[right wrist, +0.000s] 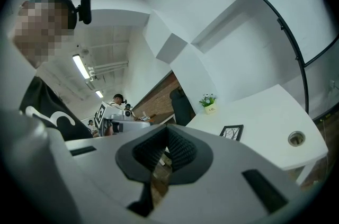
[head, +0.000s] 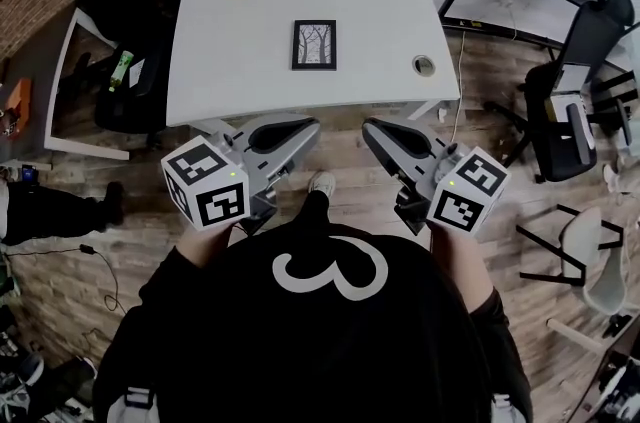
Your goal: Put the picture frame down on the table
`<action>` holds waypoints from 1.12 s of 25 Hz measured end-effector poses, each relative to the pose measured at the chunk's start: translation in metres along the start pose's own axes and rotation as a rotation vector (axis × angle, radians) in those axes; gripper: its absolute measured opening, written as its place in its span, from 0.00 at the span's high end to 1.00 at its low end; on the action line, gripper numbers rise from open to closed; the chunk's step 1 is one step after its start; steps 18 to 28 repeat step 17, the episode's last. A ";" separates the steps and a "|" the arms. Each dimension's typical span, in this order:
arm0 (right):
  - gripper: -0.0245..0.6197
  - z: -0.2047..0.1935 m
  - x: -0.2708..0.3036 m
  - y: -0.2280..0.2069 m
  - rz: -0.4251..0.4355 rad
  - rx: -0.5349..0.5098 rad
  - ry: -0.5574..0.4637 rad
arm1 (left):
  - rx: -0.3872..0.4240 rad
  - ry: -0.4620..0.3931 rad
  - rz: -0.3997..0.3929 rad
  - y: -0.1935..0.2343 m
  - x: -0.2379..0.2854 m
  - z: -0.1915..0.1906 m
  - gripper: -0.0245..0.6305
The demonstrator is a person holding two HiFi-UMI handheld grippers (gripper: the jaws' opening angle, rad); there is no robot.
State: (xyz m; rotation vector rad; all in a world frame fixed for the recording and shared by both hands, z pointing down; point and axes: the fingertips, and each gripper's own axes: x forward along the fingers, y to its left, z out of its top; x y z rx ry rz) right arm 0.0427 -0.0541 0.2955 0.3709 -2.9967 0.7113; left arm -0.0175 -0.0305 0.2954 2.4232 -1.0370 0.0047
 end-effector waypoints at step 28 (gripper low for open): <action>0.93 0.002 -0.011 0.017 -0.021 -0.051 -0.017 | 0.057 -0.010 0.005 -0.018 -0.009 0.003 0.94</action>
